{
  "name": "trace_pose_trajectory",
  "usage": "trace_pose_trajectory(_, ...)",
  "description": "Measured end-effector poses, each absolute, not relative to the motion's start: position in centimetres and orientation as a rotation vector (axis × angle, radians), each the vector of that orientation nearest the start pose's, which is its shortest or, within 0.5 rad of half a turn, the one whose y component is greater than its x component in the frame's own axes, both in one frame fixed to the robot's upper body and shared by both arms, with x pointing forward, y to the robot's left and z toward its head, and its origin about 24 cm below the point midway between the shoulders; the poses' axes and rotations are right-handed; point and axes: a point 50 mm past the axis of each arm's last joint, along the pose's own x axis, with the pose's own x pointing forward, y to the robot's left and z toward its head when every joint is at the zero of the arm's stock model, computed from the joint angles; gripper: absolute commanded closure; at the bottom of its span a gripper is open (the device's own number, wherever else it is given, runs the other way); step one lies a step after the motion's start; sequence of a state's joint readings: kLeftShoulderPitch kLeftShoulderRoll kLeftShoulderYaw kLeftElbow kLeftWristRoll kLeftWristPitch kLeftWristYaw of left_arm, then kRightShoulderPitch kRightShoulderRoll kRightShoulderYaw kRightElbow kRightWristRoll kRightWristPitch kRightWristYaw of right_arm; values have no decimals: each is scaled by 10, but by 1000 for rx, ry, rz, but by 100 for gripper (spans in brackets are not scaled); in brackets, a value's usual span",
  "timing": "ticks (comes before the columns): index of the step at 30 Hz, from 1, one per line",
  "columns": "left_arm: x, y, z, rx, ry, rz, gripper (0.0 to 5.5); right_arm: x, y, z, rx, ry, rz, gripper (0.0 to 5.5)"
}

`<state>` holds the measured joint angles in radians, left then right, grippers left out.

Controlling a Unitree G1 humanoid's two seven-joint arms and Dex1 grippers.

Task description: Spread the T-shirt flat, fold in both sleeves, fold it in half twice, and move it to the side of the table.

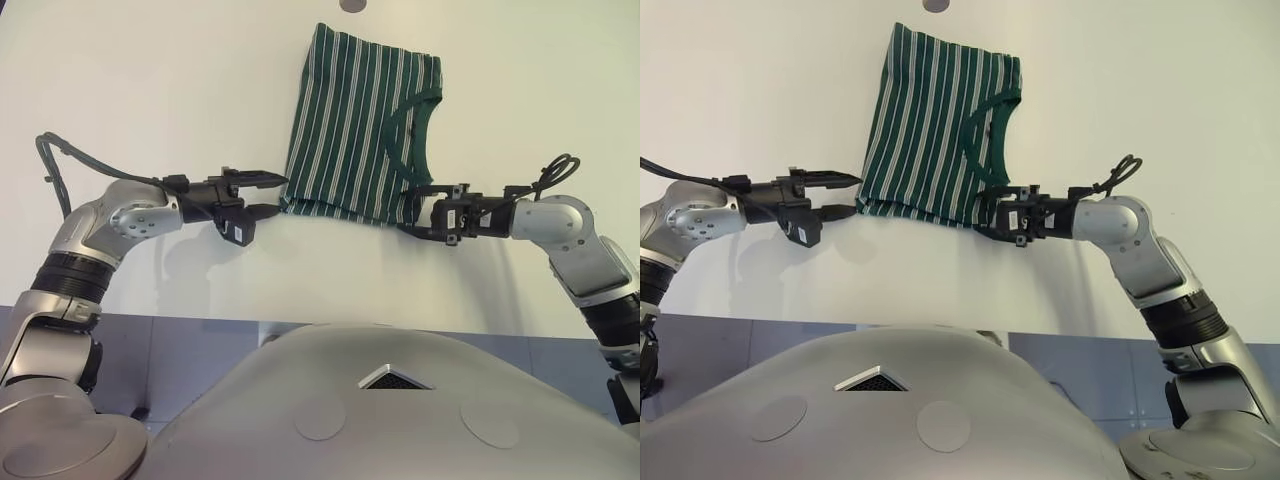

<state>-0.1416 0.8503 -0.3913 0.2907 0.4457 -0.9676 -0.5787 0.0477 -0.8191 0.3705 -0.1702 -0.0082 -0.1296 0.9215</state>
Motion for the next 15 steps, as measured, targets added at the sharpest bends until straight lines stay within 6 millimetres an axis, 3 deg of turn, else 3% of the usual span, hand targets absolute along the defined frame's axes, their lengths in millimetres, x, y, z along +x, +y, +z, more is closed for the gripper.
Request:
trace_pose_trajectory(9,214,200,32,1281,-210,-1414,523,193,-175,39,-737,296,1340,525)
trace_pose_trajectory(15,212,196,35,1229,-183,-1431,550,194,-176,39,-737,298,1337,528)
